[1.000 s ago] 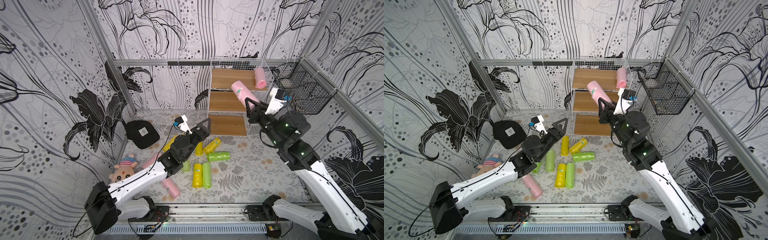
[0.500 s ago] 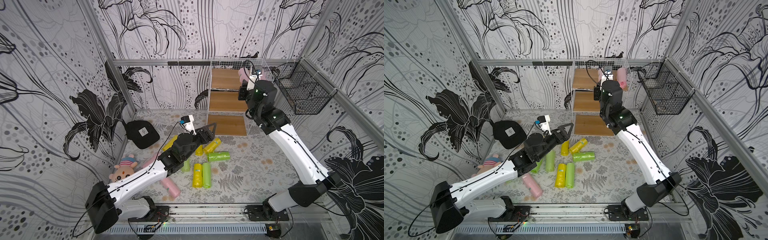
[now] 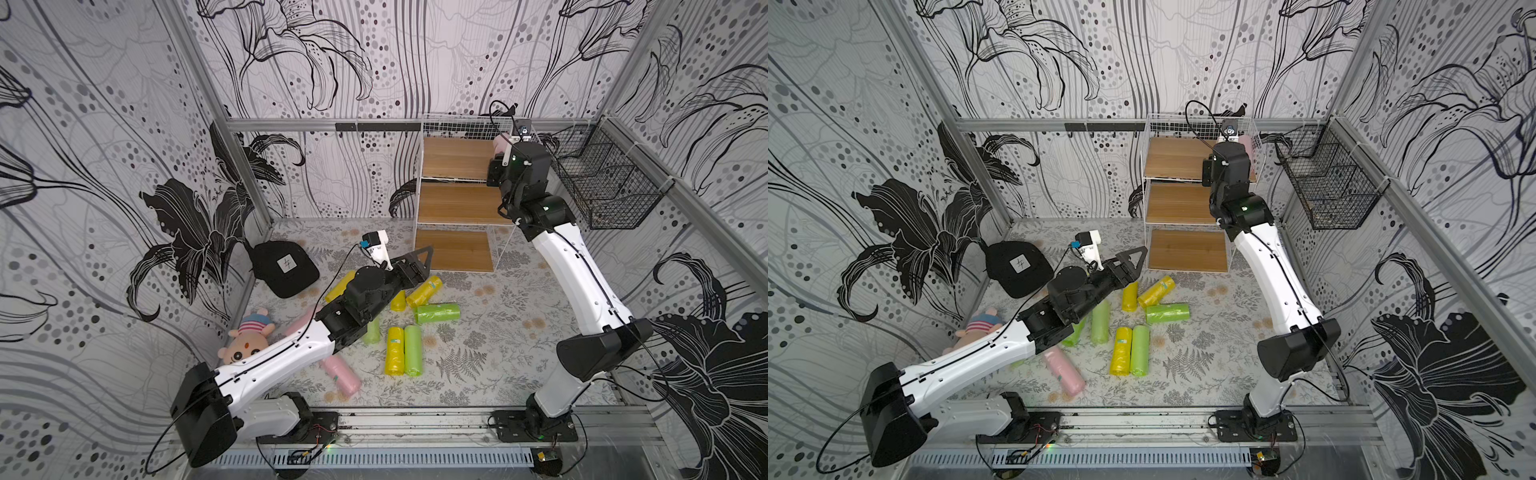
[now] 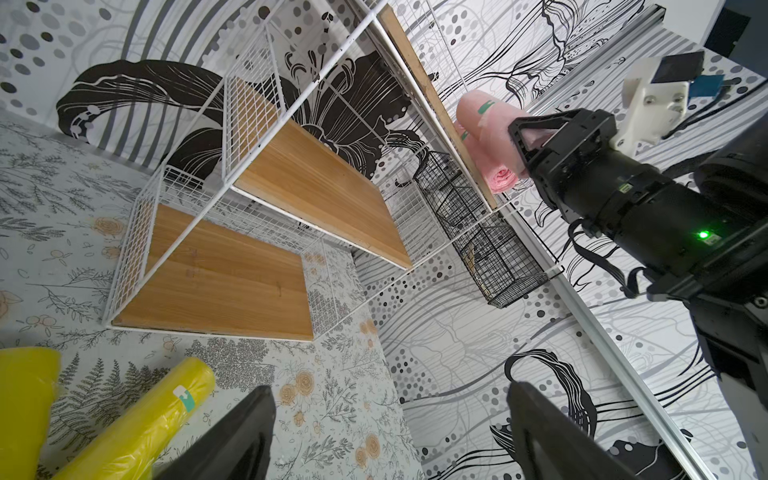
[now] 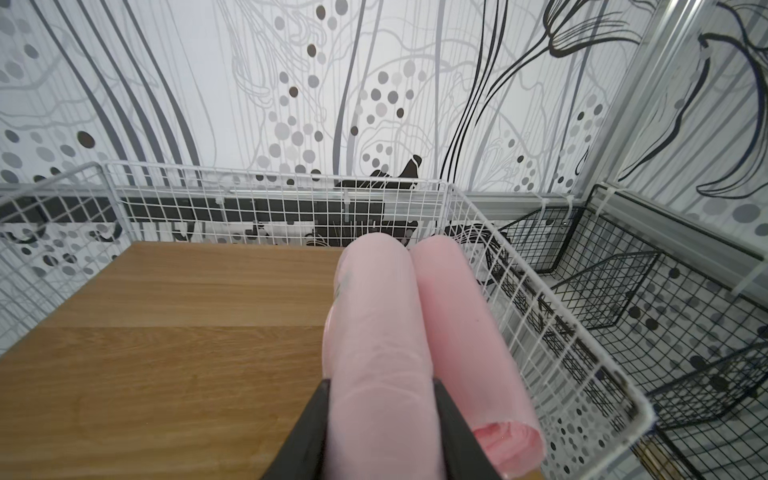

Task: Sort the rolls of trash bags by color and place them on the shelf
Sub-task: Place the roll of trash bags on the shelf.

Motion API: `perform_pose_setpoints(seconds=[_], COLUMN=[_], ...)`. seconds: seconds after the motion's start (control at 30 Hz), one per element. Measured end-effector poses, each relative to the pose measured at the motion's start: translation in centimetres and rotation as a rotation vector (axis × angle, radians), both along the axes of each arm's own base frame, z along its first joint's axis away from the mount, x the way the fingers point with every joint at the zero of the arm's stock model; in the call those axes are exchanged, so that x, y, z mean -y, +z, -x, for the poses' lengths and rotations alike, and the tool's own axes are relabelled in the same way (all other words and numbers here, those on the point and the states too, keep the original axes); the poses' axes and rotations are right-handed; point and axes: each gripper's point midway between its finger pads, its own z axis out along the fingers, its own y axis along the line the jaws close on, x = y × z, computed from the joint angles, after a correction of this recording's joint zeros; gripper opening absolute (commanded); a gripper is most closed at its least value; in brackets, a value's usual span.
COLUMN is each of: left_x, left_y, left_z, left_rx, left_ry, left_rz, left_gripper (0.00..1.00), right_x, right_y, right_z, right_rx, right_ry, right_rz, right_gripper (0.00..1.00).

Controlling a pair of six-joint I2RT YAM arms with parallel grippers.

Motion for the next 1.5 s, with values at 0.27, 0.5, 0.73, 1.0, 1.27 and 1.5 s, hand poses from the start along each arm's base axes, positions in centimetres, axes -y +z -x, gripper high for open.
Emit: perform_pose_setpoints(seconds=[0.27,0.5,0.73,1.0,1.27,1.5], left_x=[0.0,0.1,0.2,0.2,-0.3,-1.9], left_y=[-0.1,-0.5,-0.5,-0.9,-2.0,-6.6], left_z=[0.0,0.1,0.2,0.2,-0.2,0.1], left_rx=[-0.002,-0.007,-0.008,-0.014,-0.045,-0.175], left_ry=[-0.002,-0.008,-0.016,-0.018,-0.009,-0.001], left_rz=[-0.001,-0.006,-0.006,-0.011,-0.036,-0.191], left_gripper=[0.9,0.9,0.9,0.91,0.93,0.91], right_x=[0.6,1.1,0.4,0.5,0.7,-0.3], right_y=[-1.5,-2.0,-2.0,-1.2,-0.4,0.0], right_z=[-1.3,-1.4,-1.5,-0.1,2.9,8.4], right_rx=[-0.037,-0.052,-0.05,-0.035,-0.023,-0.029], right_ry=[-0.015,-0.014,0.031,0.056,0.092,0.242], right_rz=[0.005,-0.01,-0.052,-0.091,-0.122,-0.208], right_gripper=[0.44,0.61,0.7,0.73,0.75,0.79])
